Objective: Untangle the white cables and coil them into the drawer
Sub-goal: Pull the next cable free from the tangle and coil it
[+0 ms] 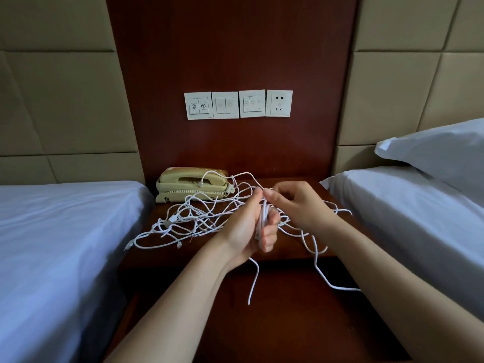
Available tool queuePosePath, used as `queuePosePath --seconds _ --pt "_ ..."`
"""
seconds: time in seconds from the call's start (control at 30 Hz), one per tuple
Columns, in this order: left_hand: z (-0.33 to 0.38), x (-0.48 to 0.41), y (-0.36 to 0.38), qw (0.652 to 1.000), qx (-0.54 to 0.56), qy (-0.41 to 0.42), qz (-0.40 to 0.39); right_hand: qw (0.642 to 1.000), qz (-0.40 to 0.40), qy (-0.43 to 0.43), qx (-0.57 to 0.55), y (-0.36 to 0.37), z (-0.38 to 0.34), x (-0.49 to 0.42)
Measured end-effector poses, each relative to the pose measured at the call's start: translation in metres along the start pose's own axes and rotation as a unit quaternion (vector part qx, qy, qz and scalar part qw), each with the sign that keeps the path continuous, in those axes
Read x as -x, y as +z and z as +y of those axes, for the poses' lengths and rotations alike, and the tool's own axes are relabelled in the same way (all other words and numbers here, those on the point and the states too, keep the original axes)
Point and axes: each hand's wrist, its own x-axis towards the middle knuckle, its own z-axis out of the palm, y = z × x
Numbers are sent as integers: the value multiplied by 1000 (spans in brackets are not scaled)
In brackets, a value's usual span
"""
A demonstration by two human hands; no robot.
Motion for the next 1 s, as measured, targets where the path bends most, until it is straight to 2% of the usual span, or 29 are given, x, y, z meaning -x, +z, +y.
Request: queuePosePath --seconds 0.23,0.47,0.67,0.83,1.0 --pt "3 3 1 998 22 46 25 999 -25 44 -5 11 13 2" --pt "5 0 -7 988 119 65 75 987 -124 104 24 11 12 10" --pt "6 -2 -7 980 157 67 98 981 -144 90 98 9 -2 14" --pt "9 -7 -9 959 216 94 156 966 -207 66 140 12 -16 19" --pt "9 -10 -12 952 197 108 209 952 -245 34 181 7 -24 19"
